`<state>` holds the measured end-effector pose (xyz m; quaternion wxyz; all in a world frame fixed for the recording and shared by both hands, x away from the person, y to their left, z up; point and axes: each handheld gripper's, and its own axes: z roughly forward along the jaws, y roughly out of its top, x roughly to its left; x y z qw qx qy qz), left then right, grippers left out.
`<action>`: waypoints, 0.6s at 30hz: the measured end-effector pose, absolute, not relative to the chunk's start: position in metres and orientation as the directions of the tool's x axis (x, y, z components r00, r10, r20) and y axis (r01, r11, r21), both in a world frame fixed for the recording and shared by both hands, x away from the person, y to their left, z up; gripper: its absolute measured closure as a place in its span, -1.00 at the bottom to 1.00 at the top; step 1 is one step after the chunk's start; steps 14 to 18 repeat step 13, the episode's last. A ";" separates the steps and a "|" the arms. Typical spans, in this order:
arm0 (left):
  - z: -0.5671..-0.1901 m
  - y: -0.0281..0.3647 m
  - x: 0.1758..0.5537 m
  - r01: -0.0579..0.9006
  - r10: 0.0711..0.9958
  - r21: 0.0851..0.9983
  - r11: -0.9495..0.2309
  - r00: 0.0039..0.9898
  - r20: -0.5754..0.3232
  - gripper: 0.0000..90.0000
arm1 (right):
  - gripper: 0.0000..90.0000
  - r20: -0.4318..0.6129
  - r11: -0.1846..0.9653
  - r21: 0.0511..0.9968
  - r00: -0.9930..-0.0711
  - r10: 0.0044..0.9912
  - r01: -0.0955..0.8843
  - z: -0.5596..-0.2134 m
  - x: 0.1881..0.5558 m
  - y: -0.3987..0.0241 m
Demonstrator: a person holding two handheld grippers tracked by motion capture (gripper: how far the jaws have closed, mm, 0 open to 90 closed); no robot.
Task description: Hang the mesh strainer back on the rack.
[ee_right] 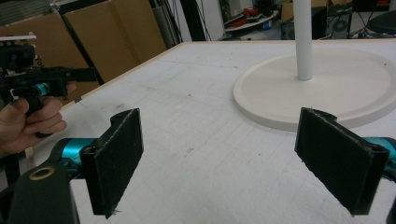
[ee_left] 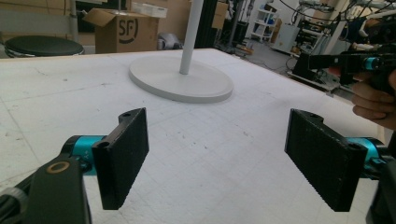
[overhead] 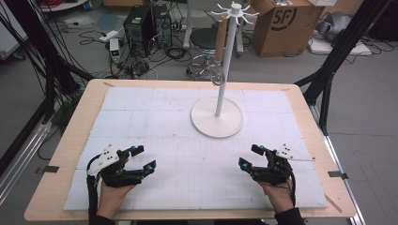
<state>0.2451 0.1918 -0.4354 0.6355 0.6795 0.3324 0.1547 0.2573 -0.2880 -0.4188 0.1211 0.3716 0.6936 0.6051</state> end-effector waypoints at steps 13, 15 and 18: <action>-0.436 0.191 0.245 0.249 0.646 0.968 0.032 0.734 -0.210 -0.50 | -0.68 0.298 -0.022 0.925 -0.689 0.661 0.378 -0.420 0.258 -0.290; -0.436 0.191 0.245 0.249 0.646 0.968 0.032 0.734 -0.210 -0.50 | -0.68 0.298 -0.022 0.925 -0.689 0.661 0.378 -0.420 0.258 -0.290; -0.436 0.191 0.245 0.249 0.646 0.968 0.032 0.734 -0.210 -0.50 | -0.68 0.298 -0.022 0.925 -0.689 0.661 0.378 -0.420 0.258 -0.290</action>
